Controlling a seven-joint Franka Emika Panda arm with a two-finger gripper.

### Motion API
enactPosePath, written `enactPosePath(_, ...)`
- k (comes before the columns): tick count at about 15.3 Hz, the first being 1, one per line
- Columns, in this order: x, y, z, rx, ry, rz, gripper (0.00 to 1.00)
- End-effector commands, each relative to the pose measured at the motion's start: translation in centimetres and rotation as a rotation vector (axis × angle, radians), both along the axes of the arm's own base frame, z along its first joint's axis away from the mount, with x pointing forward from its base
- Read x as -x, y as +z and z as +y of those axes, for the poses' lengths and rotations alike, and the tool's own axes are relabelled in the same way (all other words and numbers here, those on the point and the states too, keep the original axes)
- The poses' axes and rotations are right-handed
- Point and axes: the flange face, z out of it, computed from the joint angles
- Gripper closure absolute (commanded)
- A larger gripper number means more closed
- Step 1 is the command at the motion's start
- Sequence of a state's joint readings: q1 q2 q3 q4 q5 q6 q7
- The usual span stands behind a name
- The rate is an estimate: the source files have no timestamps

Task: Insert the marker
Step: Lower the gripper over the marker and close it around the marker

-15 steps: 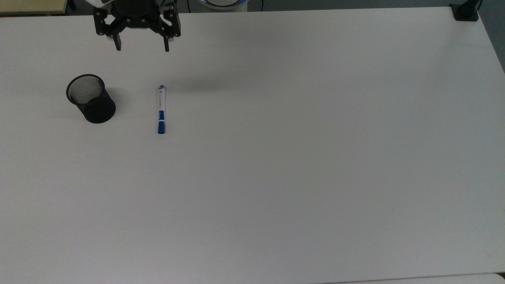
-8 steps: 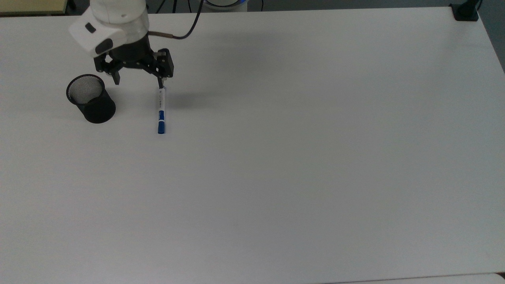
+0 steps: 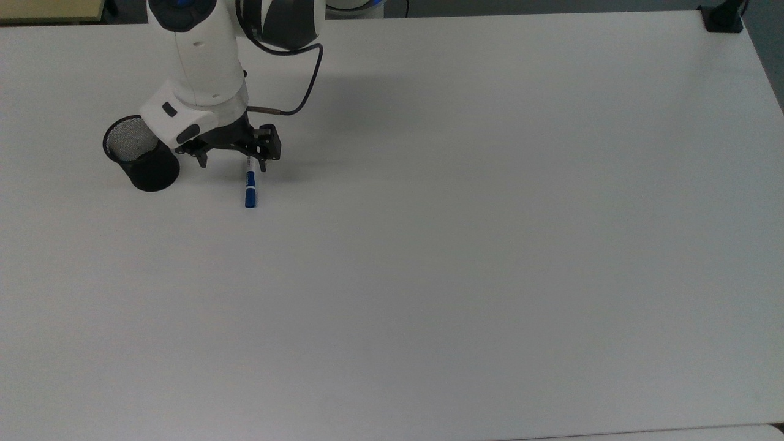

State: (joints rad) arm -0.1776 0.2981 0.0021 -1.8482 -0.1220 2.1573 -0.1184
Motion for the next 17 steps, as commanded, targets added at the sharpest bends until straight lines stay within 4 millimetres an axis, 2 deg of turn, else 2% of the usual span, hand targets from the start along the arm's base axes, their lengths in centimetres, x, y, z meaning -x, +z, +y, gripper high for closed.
enactPosePath(1, -0.3, -2.6, 0.5, 0.023, -0.054, -0.044, 0.04)
enactPosePath(5, -0.6, -5.3, 0.7, 0.018, -0.08, -0.054, 0.16)
enactPosePath(7, -0.6, -5.5, 0.7, 0.018, -0.083, -0.051, 0.3)
enactPosePath(11, -0.6, -5.5, 0.9, 0.014, -0.092, -0.053, 0.93)
enactPosePath(12, -0.6, -5.4, 0.9, 0.014, -0.103, -0.055, 1.0)
enactPosePath(15, -0.6, -4.9, 0.7, 0.015, -0.111, -0.063, 1.0)
enactPosePath(17, -0.6, -2.4, 0.4, 0.018, -0.118, -0.097, 1.0)
